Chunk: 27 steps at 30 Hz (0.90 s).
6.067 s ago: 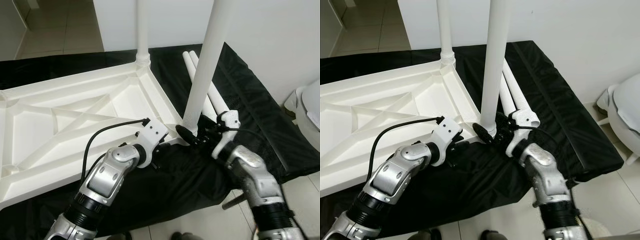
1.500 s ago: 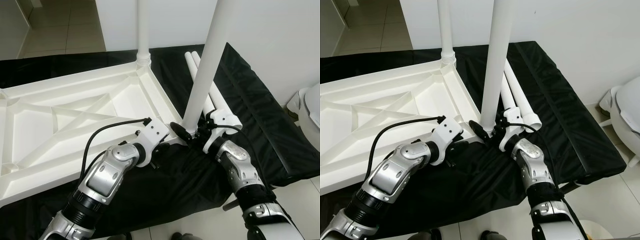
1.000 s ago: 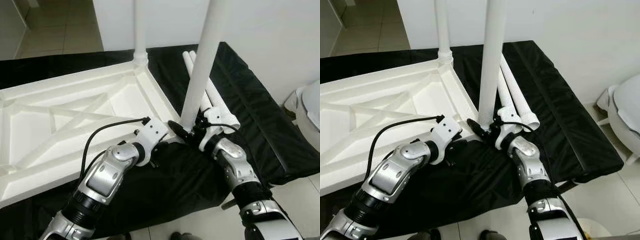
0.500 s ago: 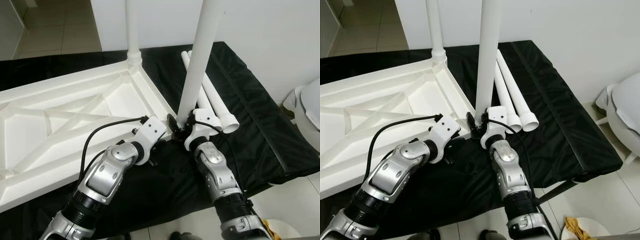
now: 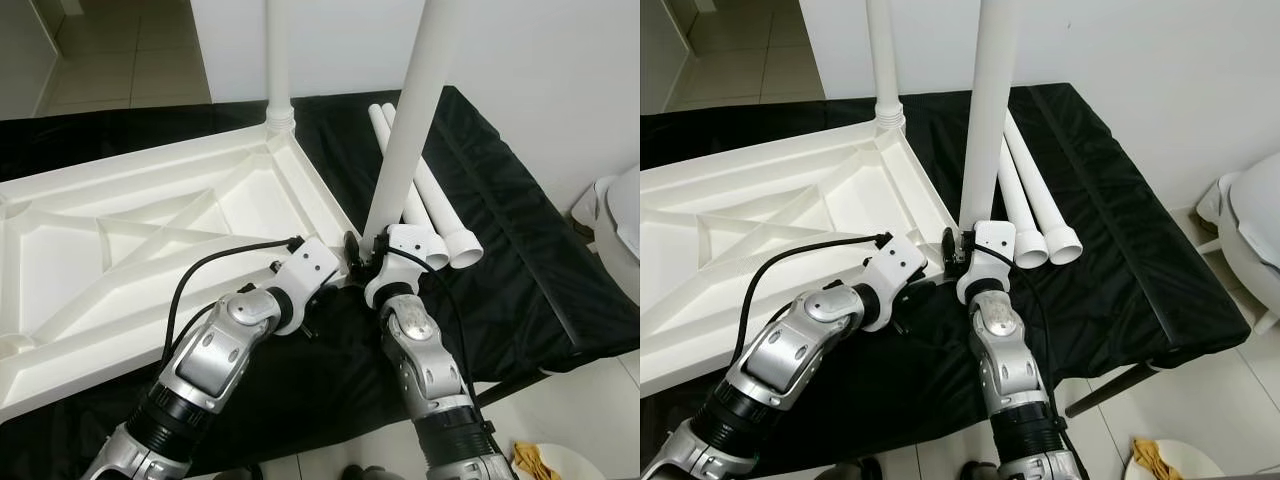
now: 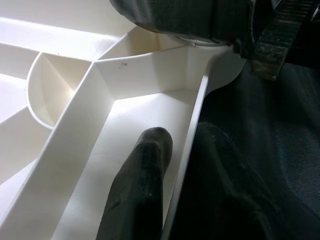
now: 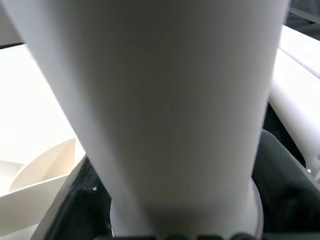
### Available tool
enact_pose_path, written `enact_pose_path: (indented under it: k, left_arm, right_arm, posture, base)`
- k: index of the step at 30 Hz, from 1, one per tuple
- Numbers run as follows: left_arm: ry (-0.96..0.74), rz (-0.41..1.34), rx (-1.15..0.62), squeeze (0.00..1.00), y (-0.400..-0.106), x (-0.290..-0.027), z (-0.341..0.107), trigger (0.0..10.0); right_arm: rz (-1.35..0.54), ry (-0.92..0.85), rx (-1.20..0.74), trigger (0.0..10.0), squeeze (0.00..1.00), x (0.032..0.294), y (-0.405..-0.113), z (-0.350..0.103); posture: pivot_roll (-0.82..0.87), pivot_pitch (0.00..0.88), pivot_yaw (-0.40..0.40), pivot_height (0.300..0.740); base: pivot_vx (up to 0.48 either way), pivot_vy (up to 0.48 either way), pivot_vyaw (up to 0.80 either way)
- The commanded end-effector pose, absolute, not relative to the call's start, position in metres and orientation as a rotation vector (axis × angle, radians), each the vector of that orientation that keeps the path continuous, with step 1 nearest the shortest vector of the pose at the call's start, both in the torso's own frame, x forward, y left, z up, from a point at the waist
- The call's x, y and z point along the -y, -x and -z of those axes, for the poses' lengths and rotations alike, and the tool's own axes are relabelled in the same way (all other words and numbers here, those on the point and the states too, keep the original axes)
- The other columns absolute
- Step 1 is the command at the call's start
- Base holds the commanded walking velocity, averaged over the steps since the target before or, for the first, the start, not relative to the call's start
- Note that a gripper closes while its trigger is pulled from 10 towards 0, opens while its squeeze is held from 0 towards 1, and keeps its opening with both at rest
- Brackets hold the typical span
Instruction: Building children table
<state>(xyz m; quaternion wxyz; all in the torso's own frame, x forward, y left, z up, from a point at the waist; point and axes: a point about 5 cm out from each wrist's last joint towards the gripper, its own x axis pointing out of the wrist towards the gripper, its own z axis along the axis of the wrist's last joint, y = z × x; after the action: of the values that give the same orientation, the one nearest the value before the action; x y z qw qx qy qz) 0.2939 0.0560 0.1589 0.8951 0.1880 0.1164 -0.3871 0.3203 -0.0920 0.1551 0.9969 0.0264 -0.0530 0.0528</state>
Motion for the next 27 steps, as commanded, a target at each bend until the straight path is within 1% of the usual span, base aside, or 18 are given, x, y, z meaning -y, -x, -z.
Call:
enact_pose_path:
  k: [1,2,6,10,11,12,13,14,15,16,17,18,21,23,27]
  left_arm:
    - [-0.396,0.825,-0.207,0.00,-0.290,-0.055,-0.165,10.0]
    - [-0.395,0.825,-0.207,0.00,-0.290,-0.055,-0.165,10.0]
    - [-0.396,0.827,-0.206,0.00,-0.289,-0.054,-0.165,10.0]
    - [-0.397,0.831,-0.205,0.00,-0.289,-0.053,-0.165,10.0]
    - [-0.398,0.832,-0.204,0.00,-0.289,-0.053,-0.165,10.0]
    - [-0.398,0.832,-0.204,0.00,-0.289,-0.053,-0.165,10.0]
    - [-0.398,0.832,-0.204,0.00,-0.289,-0.053,-0.165,10.0]
    - [-0.399,0.832,-0.203,0.00,-0.289,-0.053,-0.165,10.0]
    - [-0.399,0.831,-0.203,0.00,-0.290,-0.053,-0.165,10.0]
    - [-0.399,0.831,-0.203,0.00,-0.290,-0.053,-0.165,10.0]
    - [-0.401,0.830,-0.202,0.00,-0.290,-0.053,-0.165,10.0]
    - [-0.401,0.830,-0.202,0.00,-0.290,-0.053,-0.165,10.0]
    - [-0.403,0.827,-0.199,0.00,-0.291,-0.054,-0.166,10.0]
    - [-0.403,0.826,-0.197,0.00,-0.291,-0.054,-0.166,10.0]
    - [-0.402,0.826,-0.196,0.00,-0.292,-0.054,-0.167,10.0]
  right_arm:
    - [-0.028,-0.021,0.030,10.0,0.71,0.115,-0.320,-0.138]
    - [-0.052,-0.032,0.051,10.0,1.00,0.117,-0.320,-0.140]
    - [-0.103,-0.032,0.081,10.0,1.00,0.126,-0.322,-0.144]
    - [-0.122,0.019,0.077,10.0,1.00,0.135,-0.326,-0.144]
    - [-0.175,0.023,0.087,10.0,0.29,0.136,-0.327,-0.146]
    - [-0.215,0.023,0.095,10.0,0.29,0.136,-0.327,-0.147]
    - [-0.215,0.023,0.095,10.0,0.29,0.136,-0.327,-0.147]
    - [-0.269,0.017,0.099,10.0,0.00,0.136,-0.328,-0.149]
    - [-0.312,0.012,0.101,10.0,0.00,0.136,-0.328,-0.150]
    - [-0.312,0.012,0.101,10.0,0.00,0.136,-0.328,-0.150]
    - [-0.364,0.025,0.108,10.0,0.00,0.135,-0.328,-0.152]
    - [-0.364,0.025,0.108,10.0,0.00,0.135,-0.328,-0.152]
    - [-0.552,0.064,0.101,10.0,0.00,0.136,-0.326,-0.150]
    - [-0.603,0.061,0.089,10.0,0.00,0.140,-0.326,-0.148]
    - [-0.644,0.064,0.078,10.0,0.00,0.145,-0.327,-0.146]
  posture:
    - [-0.02,0.110,-0.020,0.740]
    - [-0.02,0.109,-0.021,0.740]
    - [-0.02,0.107,-0.021,0.740]
    - [-0.02,0.102,-0.020,0.740]
    - [-0.02,0.102,-0.020,0.740]
    - [-0.02,0.101,-0.020,0.740]
    - [-0.02,0.101,-0.020,0.740]
    - [-0.02,0.099,-0.020,0.740]
    - [-0.02,0.096,-0.021,0.740]
    - [-0.02,0.096,-0.021,0.740]
    - [-0.02,0.093,-0.021,0.740]
    - [-0.02,0.093,-0.021,0.740]
    - [-0.02,0.087,-0.022,0.740]
    - [-0.02,0.087,-0.021,0.740]
    - [-0.02,0.086,-0.021,0.740]
  base:
    - [0.000,0.000,0.00]
    - [0.000,0.000,0.00]
    - [0.000,0.000,0.00]
    - [0.000,0.000,0.00]
    - [0.000,0.000,0.00]
    - [0.000,0.000,0.00]
    - [0.000,0.000,0.00]
    - [0.000,0.000,0.00]
    - [0.000,0.000,0.00]
    - [0.000,0.000,0.00]
    - [0.000,0.000,0.00]
    - [0.000,0.000,0.00]
    - [0.000,0.000,0.00]
    - [0.000,0.000,0.00]
    - [0.000,0.000,0.00]
